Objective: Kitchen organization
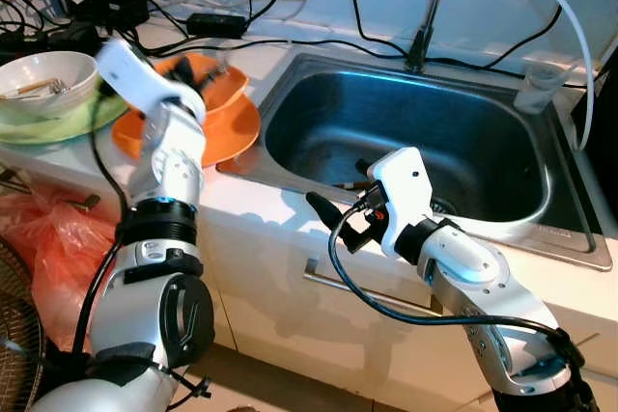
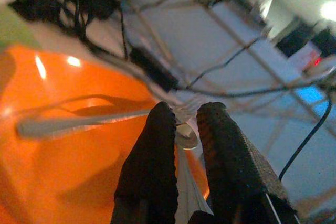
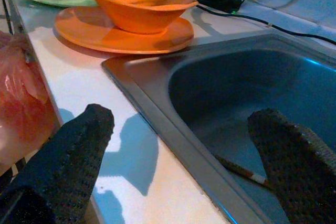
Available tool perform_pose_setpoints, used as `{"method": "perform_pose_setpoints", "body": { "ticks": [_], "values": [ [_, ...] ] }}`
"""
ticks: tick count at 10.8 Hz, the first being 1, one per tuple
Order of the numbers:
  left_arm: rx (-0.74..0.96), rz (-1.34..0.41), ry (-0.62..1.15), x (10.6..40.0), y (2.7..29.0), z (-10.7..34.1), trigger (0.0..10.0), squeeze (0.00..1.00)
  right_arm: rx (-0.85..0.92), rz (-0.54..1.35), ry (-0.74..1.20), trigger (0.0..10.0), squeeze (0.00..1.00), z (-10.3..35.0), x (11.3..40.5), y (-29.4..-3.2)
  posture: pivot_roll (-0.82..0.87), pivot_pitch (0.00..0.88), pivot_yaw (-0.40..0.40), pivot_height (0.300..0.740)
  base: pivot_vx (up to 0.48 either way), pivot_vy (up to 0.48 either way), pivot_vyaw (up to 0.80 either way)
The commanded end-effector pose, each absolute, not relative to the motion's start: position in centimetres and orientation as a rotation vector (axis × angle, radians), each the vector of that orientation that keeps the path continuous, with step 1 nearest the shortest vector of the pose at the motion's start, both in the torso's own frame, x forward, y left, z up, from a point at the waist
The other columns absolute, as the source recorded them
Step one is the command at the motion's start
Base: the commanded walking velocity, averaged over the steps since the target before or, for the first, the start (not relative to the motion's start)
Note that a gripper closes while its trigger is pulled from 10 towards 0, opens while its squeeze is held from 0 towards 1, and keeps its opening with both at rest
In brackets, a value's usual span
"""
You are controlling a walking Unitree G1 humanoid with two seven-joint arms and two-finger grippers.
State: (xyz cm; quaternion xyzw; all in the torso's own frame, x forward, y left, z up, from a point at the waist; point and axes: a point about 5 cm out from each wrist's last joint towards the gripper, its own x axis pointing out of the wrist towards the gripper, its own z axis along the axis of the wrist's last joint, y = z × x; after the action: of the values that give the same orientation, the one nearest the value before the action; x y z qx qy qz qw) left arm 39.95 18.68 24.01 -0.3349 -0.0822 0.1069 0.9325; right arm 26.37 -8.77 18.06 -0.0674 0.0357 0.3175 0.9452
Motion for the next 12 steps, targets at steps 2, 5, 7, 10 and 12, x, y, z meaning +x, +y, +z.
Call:
{"method": "perform_pose_setpoints", "body": {
  "ticks": [2, 5, 7, 10, 12],
  "values": [
    [-0.677, 0.221, -0.207, 39.7, 18.6, 25.2, 0.0, 0.00, -0.141, 0.644, 0.068, 10.0, 0.00, 18.0, 26.4, -8.8, -0.04, 0.000, 0.009, 0.740, 0.000, 0.000, 0.00],
    [-0.678, 0.181, -0.228, 39.6, 17.9, 26.5, 0.0, 0.00, -0.142, 0.643, 0.068, 10.0, 0.00, 18.0, 26.5, -8.8, -0.03, 0.000, 0.011, 0.740, 0.000, 0.000, 0.00],
    [-0.627, 0.148, -0.147, 39.5, 16.8, 24.3, 0.0, 0.00, -0.140, 0.642, 0.066, 10.0, 0.00, 18.0, 26.6, -8.7, -0.03, 0.000, 0.012, 0.740, 0.000, 0.000, 0.00],
    [-0.492, 0.030, -0.119, 39.3, 14.8, 23.1, 0.2, 0.00, -0.126, 0.649, 0.059, 10.0, 0.00, 18.1, 26.6, -8.7, -0.03, 0.000, 0.016, 0.740, 0.000, 0.000, 0.00],
    [-0.483, 0.001, -0.125, 39.2, 14.6, 23.2, 0.8, 0.00, -0.092, 0.699, 0.029, 10.0, 0.00, 18.6, 26.2, -8.3, -0.03, 0.000, 0.021, 0.740, 0.000, 0.000, 0.00]
  ]
}}
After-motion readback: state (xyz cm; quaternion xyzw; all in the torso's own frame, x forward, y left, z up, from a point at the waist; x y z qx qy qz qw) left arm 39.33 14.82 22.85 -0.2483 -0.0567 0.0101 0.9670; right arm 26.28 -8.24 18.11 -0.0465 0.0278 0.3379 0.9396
